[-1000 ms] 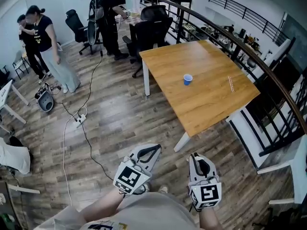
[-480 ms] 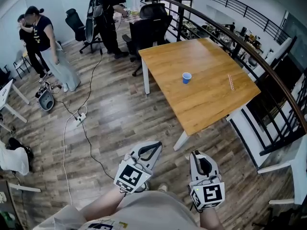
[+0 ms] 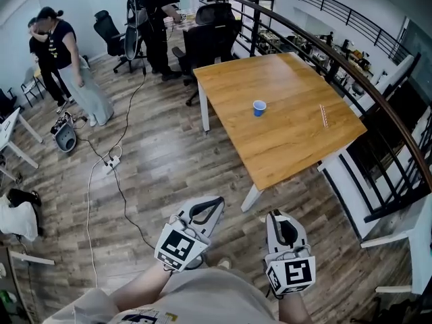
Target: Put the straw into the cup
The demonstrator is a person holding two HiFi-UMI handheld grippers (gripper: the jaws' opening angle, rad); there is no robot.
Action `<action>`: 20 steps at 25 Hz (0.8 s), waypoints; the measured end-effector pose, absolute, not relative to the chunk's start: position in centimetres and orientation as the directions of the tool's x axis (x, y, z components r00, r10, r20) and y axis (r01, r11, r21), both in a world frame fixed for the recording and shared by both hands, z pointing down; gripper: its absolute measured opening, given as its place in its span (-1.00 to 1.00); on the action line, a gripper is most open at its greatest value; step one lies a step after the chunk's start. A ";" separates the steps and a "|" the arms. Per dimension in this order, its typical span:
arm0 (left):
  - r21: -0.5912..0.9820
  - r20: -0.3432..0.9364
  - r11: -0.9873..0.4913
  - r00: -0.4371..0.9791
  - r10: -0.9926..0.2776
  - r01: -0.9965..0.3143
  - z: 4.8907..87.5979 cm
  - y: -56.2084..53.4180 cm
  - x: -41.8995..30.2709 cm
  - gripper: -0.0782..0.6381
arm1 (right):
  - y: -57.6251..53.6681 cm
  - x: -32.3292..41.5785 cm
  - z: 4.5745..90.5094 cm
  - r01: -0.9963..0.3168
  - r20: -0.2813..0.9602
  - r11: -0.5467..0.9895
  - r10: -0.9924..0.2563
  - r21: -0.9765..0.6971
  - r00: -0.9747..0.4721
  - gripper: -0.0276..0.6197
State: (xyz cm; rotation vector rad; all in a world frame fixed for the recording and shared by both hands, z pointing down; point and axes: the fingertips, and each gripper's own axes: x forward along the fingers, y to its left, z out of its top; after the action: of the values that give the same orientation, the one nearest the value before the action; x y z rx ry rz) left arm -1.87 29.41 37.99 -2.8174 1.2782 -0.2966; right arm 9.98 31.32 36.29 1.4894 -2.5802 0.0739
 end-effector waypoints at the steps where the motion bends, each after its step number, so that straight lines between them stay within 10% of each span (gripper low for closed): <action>1: -0.111 0.159 -0.658 0.640 -0.751 -0.745 38.0 29.4 -1.7 -0.74 | 31.2 10.1 36.2 -0.861 0.159 0.508 -0.853 0.040 -0.496 -0.75; 20: -0.097 0.120 -0.633 0.622 -0.773 -0.768 38.5 28.7 0.8 -0.74 | 30.3 11.3 36.5 -0.827 0.133 0.559 -0.826 0.059 -0.548 -0.75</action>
State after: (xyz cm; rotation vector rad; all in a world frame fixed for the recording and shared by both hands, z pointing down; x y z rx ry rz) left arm 0.78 28.74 38.47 -2.7969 1.3291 -0.2332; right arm 11.31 30.31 36.52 1.4109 -2.6430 0.0157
